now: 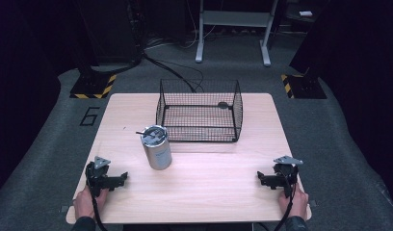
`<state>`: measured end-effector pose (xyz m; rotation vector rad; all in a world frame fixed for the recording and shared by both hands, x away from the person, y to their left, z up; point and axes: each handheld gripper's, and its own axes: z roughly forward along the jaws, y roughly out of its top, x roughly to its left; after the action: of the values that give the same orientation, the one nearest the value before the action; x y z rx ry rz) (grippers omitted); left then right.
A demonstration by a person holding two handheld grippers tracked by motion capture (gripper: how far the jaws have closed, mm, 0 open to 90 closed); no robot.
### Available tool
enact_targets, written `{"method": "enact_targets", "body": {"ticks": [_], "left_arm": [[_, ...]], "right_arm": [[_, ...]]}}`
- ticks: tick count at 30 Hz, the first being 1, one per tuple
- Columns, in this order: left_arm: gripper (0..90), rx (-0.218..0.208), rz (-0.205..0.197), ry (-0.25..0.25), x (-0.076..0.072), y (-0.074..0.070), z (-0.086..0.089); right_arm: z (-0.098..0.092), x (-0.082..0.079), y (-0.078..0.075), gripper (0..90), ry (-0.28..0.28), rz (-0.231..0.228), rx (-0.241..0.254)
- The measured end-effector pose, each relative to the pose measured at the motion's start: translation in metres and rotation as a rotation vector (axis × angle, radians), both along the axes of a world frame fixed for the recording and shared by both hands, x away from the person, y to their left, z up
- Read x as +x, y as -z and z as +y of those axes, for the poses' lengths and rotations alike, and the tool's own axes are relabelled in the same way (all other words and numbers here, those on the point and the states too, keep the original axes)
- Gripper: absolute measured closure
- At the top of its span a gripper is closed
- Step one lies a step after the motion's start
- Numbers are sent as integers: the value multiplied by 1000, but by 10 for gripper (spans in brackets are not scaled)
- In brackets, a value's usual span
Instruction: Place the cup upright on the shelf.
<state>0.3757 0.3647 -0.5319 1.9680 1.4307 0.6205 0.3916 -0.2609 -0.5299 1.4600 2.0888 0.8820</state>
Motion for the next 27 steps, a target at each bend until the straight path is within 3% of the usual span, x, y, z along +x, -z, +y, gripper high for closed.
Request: {"method": "enact_targets", "body": {"ticks": [10,17,20,22,24,26,27], "left_arm": [[2,2,5,8,0,-1,0],[2,5,-3,-21,-5,0,1],[0,10,23,-3,-4,-2,3],[0,-15,36,6,-4,-5,4],[0,-72,12,28,-8,-11,4],[0,-123,-47,66,-11,-22,-1],[0,-123,-47,66,-11,-22,-1]], "right_arm": [[0,0,0,0,0,0,0],[0,0,0,0,0,1,-1],[0,0,0,0,0,0,-1],[0,0,0,0,0,0,-1],[0,0,0,0,0,0,0],[0,1,0,0,0,-3,1],[0,1,0,0,0,-3,1]]}}
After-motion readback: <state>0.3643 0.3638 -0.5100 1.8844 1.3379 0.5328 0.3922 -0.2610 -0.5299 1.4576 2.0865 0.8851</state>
